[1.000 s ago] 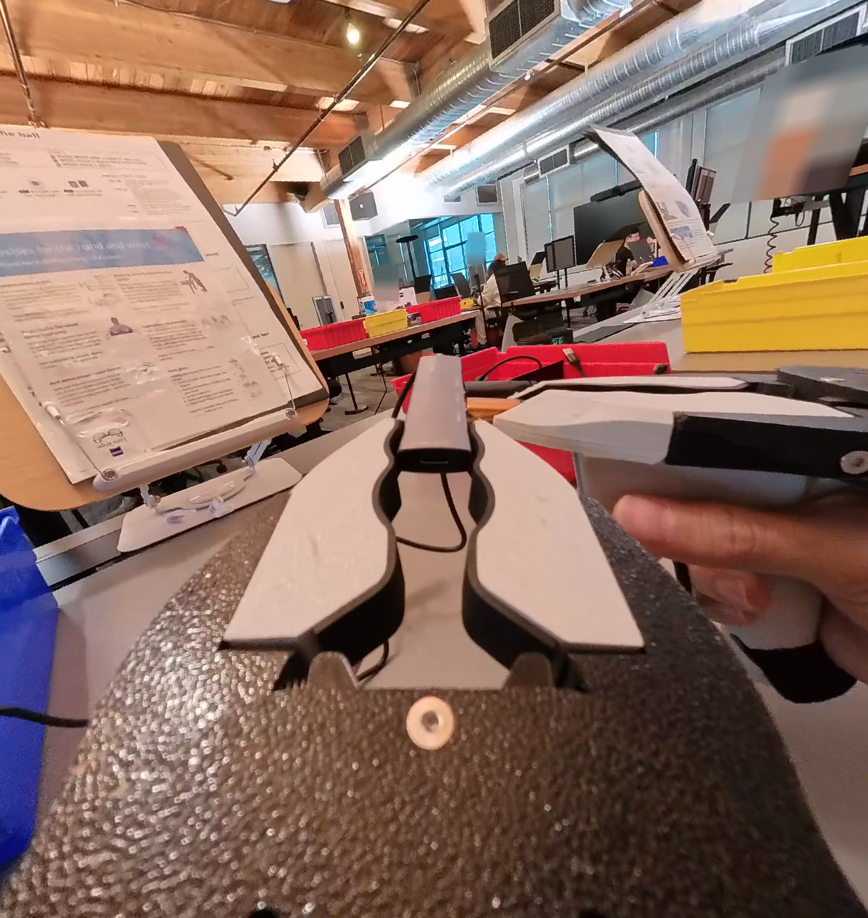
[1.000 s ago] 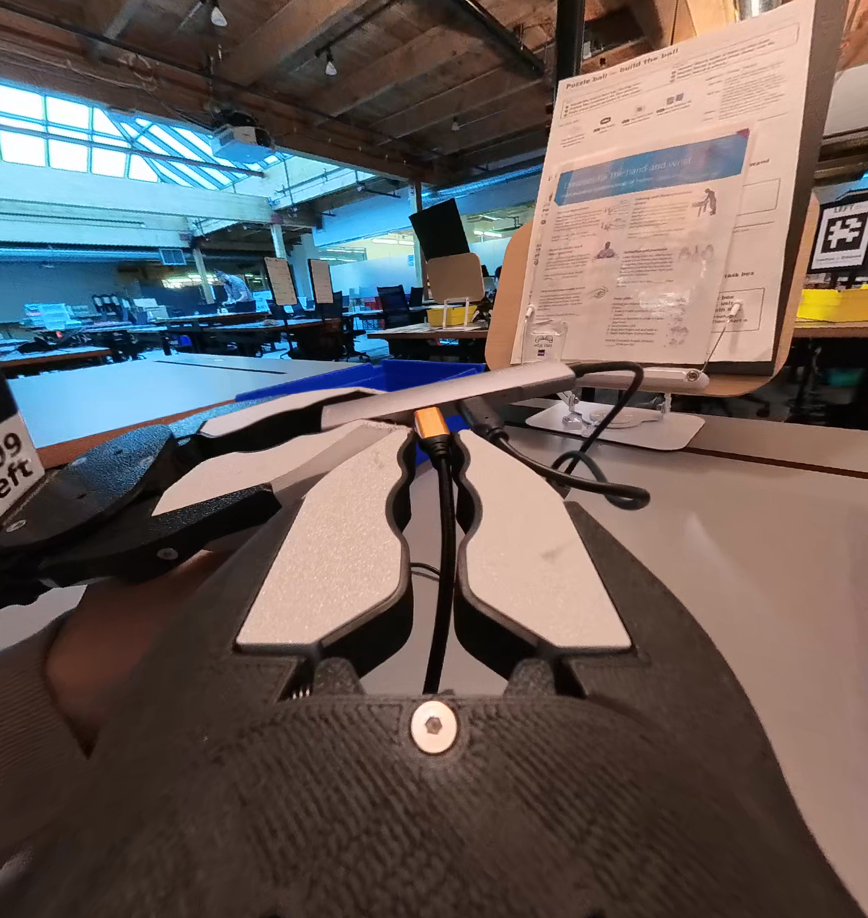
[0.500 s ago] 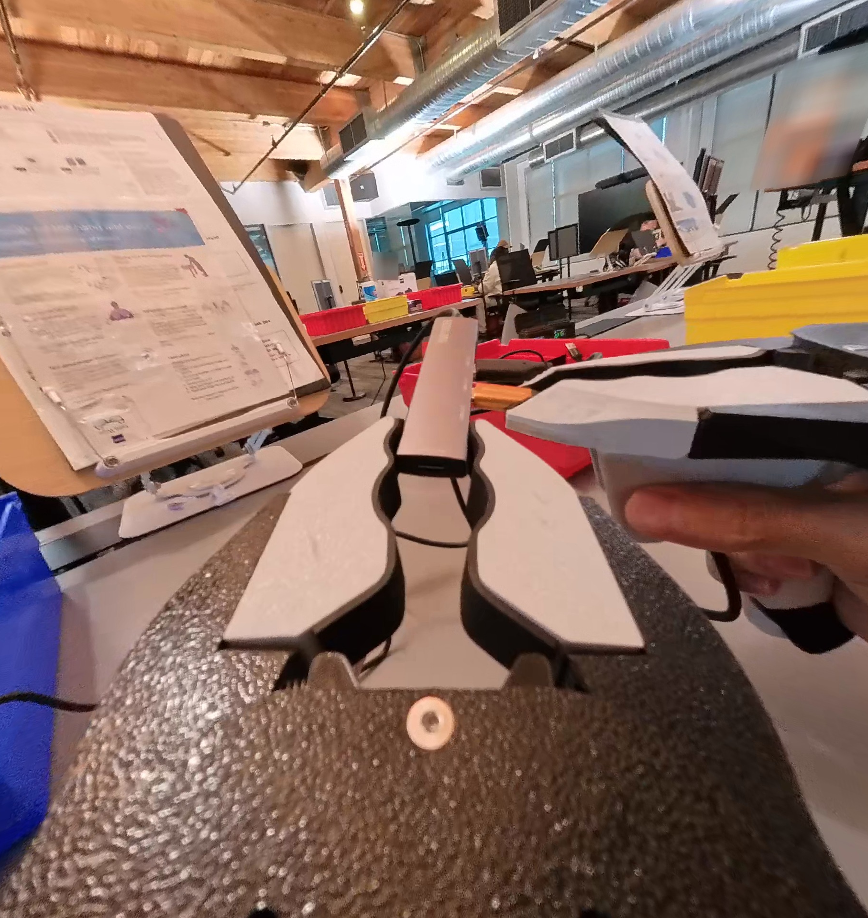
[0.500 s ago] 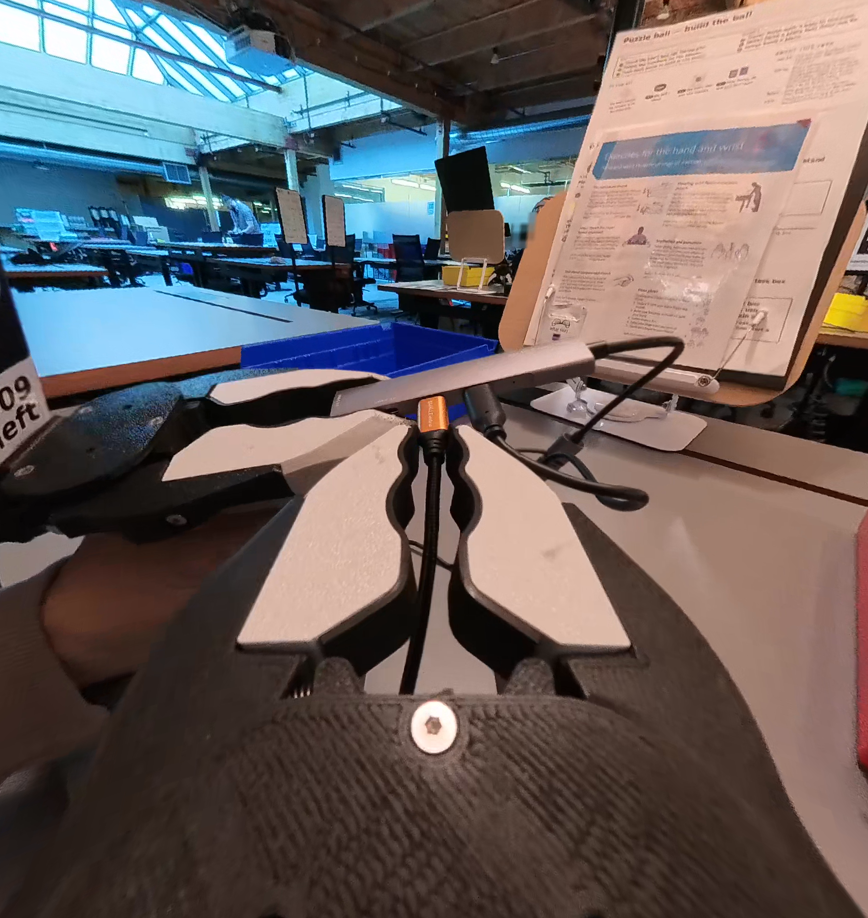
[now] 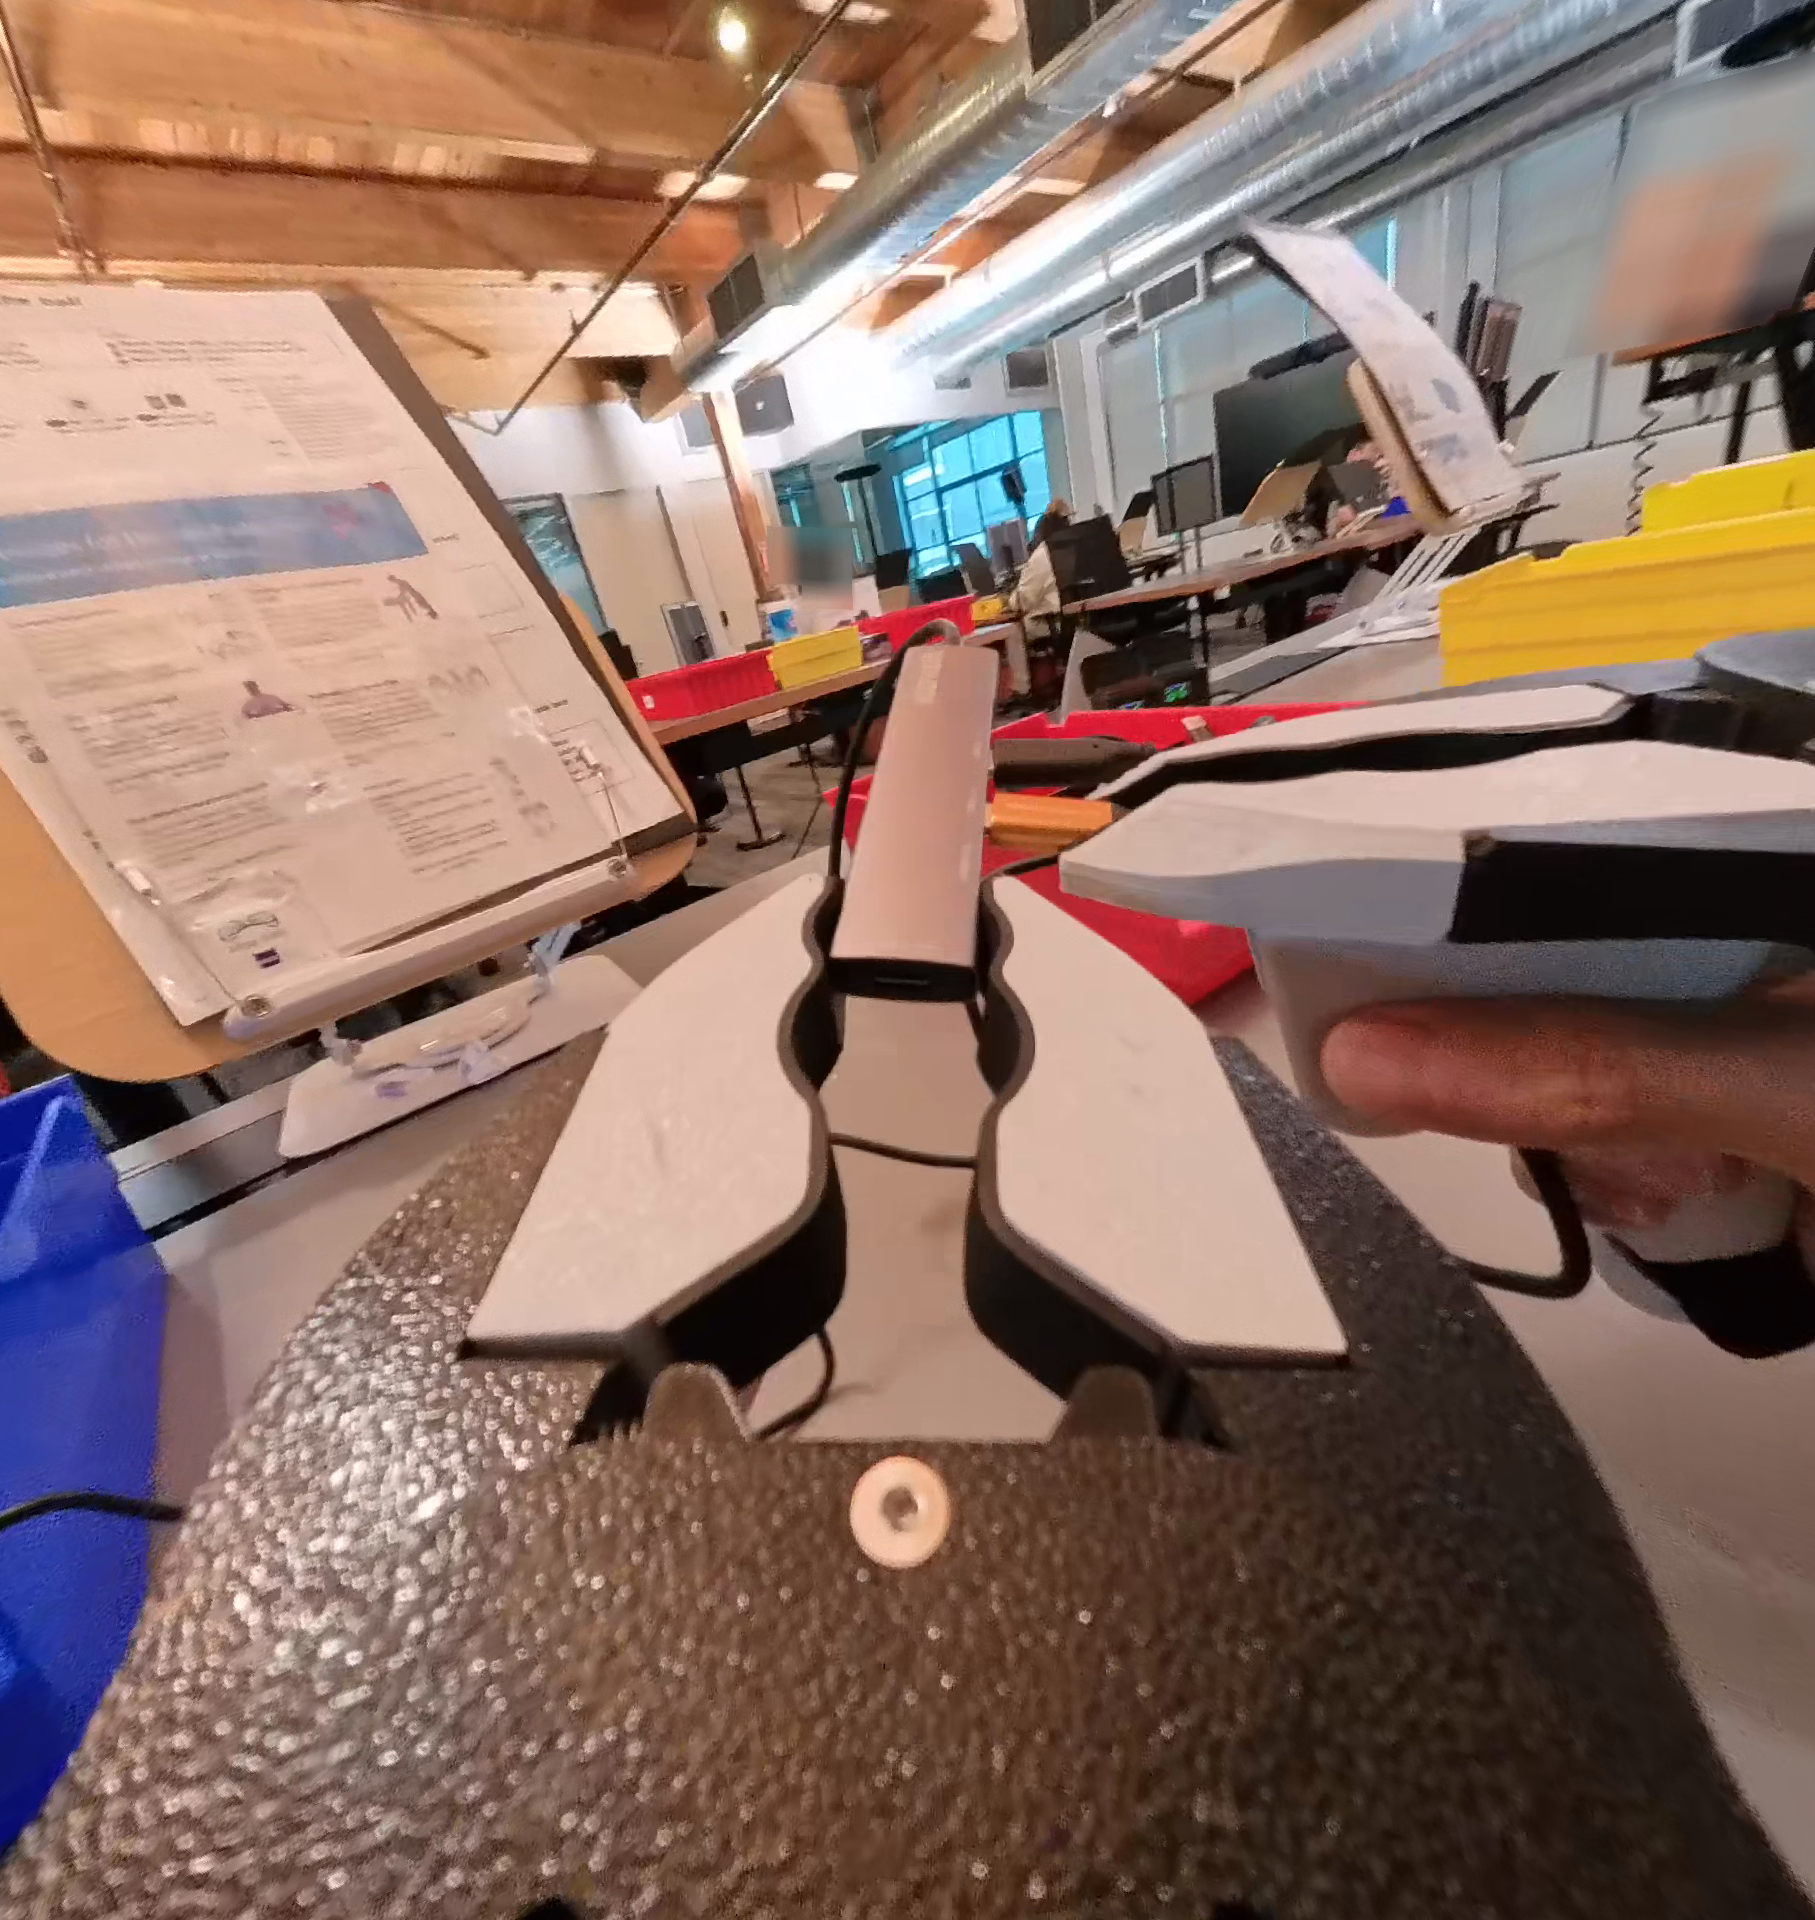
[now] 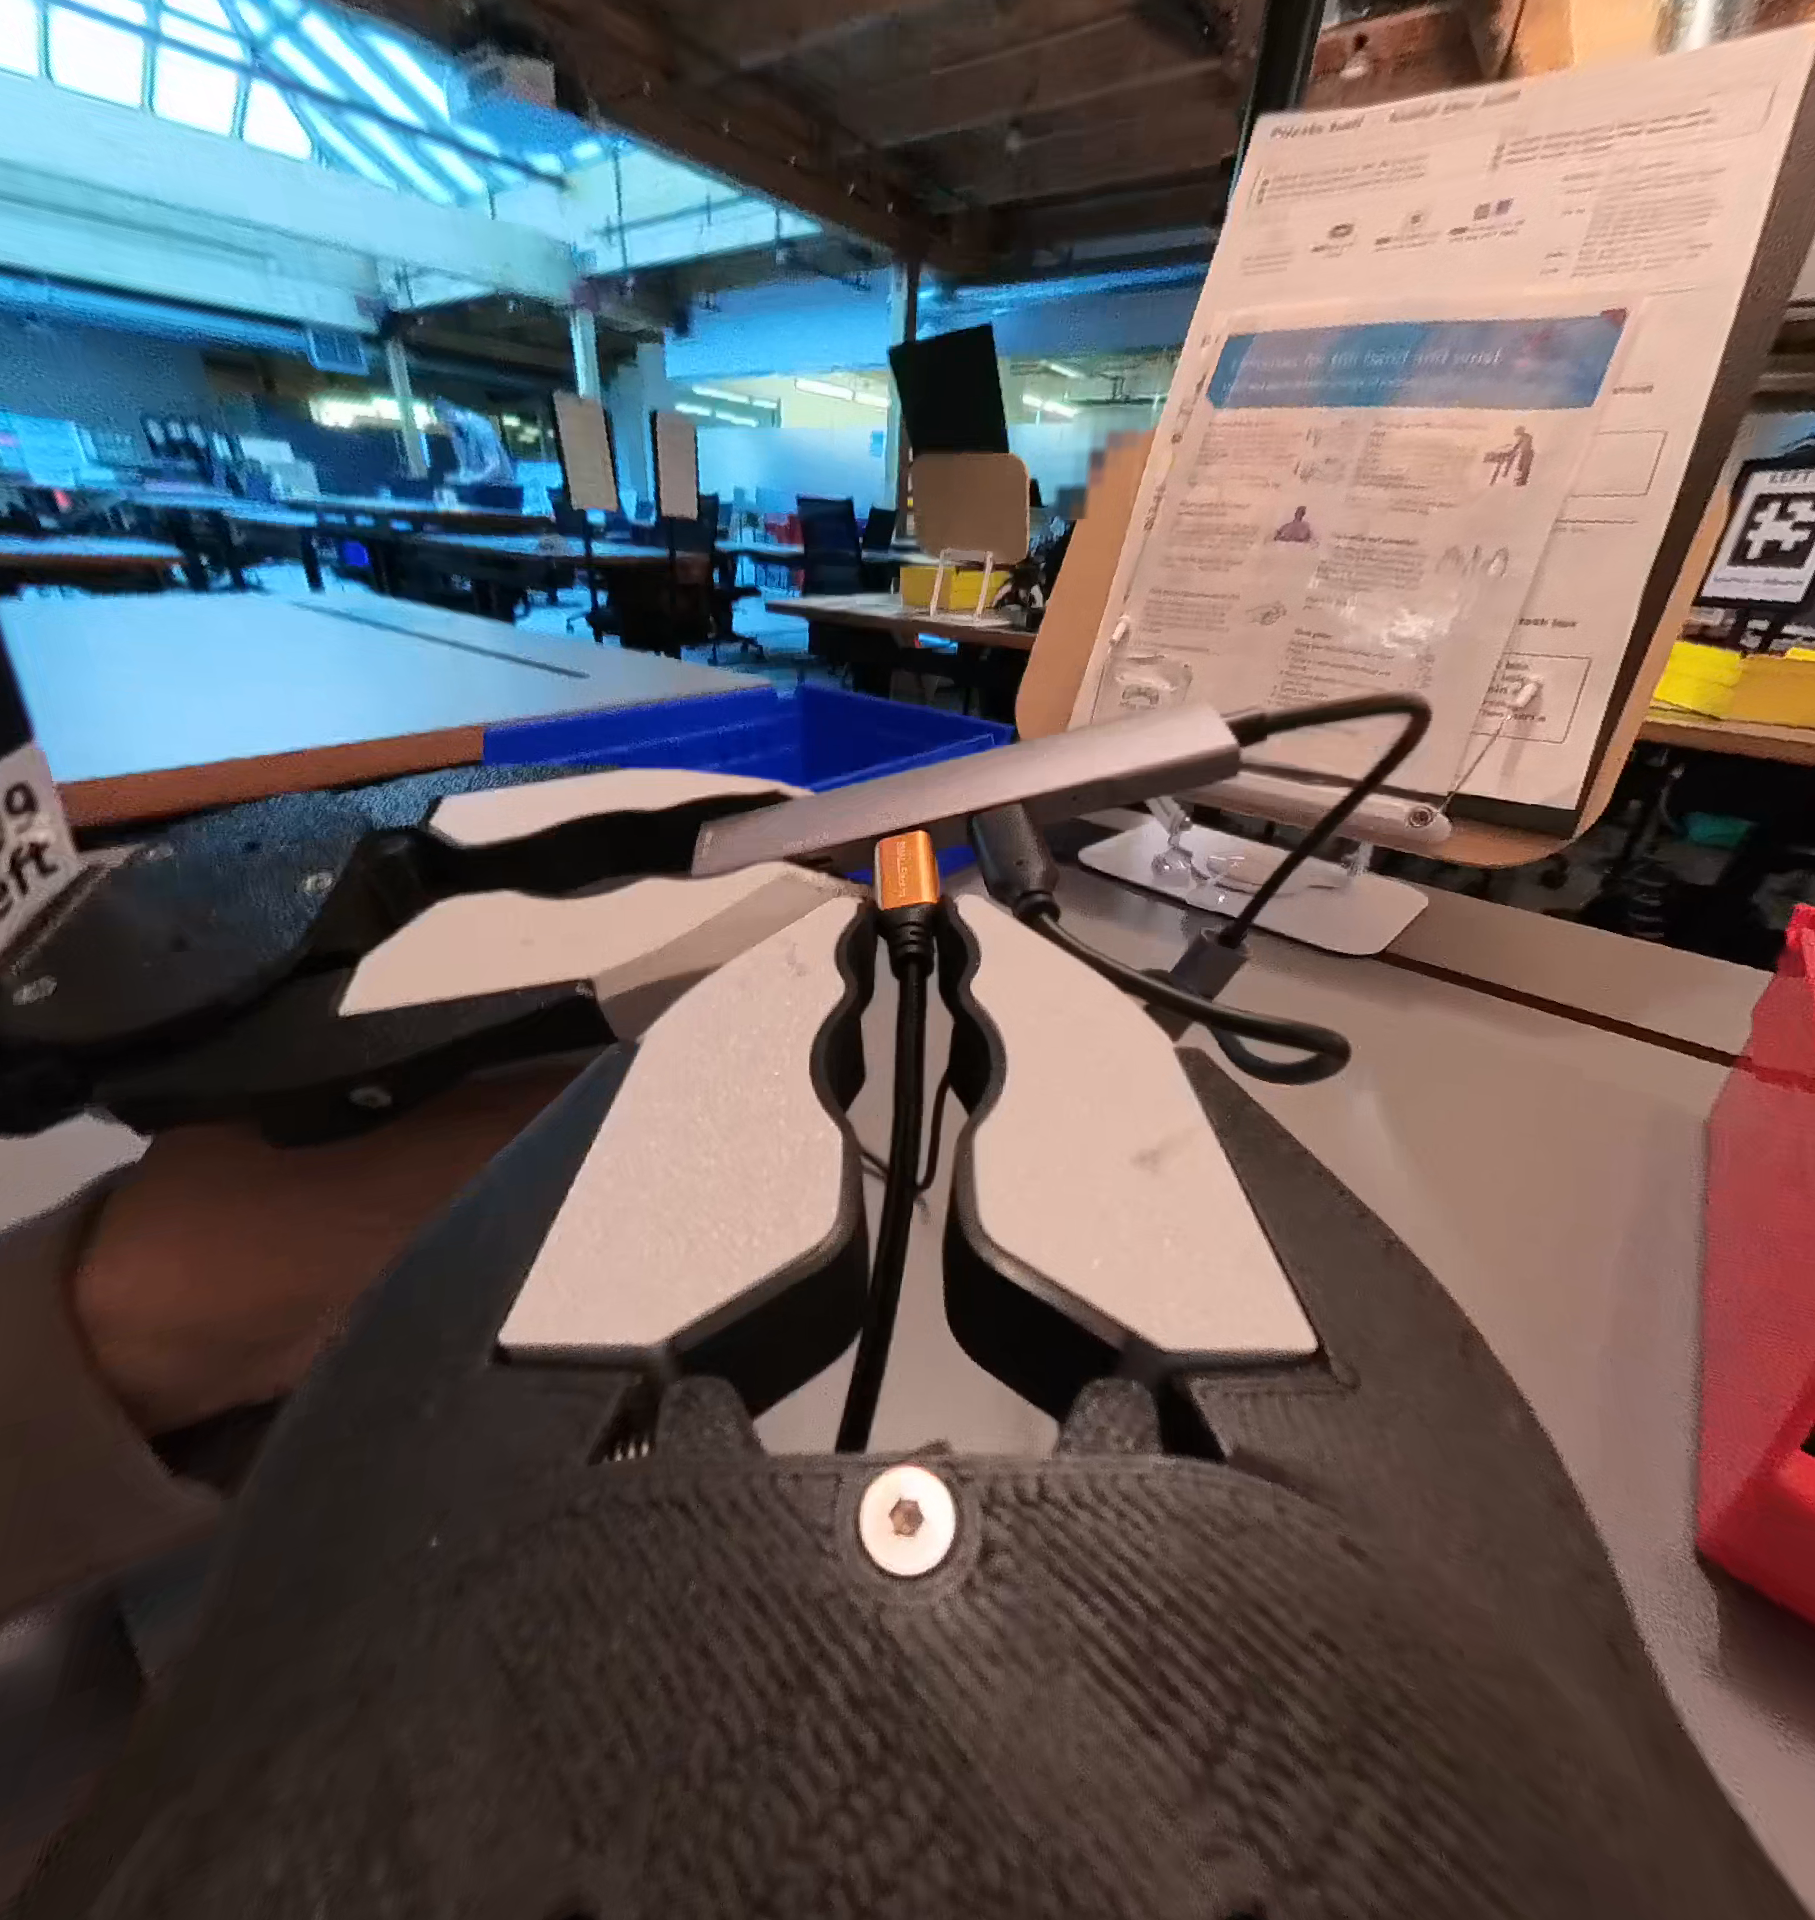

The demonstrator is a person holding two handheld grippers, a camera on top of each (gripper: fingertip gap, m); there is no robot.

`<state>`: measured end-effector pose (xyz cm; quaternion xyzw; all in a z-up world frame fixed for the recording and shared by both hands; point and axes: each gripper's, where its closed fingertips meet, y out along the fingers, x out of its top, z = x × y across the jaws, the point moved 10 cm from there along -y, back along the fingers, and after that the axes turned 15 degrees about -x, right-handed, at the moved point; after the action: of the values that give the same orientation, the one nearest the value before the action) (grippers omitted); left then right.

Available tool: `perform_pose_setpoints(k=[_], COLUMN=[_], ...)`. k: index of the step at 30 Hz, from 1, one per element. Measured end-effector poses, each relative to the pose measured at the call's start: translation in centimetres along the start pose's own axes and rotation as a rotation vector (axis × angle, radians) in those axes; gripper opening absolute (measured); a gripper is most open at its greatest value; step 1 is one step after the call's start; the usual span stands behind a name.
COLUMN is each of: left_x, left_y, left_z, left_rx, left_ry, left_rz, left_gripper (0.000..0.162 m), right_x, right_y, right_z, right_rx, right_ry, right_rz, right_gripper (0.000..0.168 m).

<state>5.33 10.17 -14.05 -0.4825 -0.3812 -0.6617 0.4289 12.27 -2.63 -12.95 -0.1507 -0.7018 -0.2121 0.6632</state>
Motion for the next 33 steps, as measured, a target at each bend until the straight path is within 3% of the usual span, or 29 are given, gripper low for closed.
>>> perform_pose_setpoints(k=[10, 18, 33], left_x=[0.0, -0.2, -0.6], left_y=[-0.1, -0.1, 0.3], left_z=[0.2, 0.6, 0.7], left_rx=[0.006, -0.017, -0.061], left_ry=[-0.028, -0.063, -0.184], left_rz=[0.007, 0.008, 0.016], left_gripper=[0.024, 0.024, 0.024], right_x=[-0.9, -1.1, -1.5], right_y=[0.7, 0.9, 0.7], right_z=[0.6, 0.3, 0.2], right_rx=[-0.071, -0.004, -0.064], right_ry=[-0.085, -0.012, -0.199], right_rz=[-0.083, -0.108, -0.157], right_gripper=[0.012, 0.014, 0.012])
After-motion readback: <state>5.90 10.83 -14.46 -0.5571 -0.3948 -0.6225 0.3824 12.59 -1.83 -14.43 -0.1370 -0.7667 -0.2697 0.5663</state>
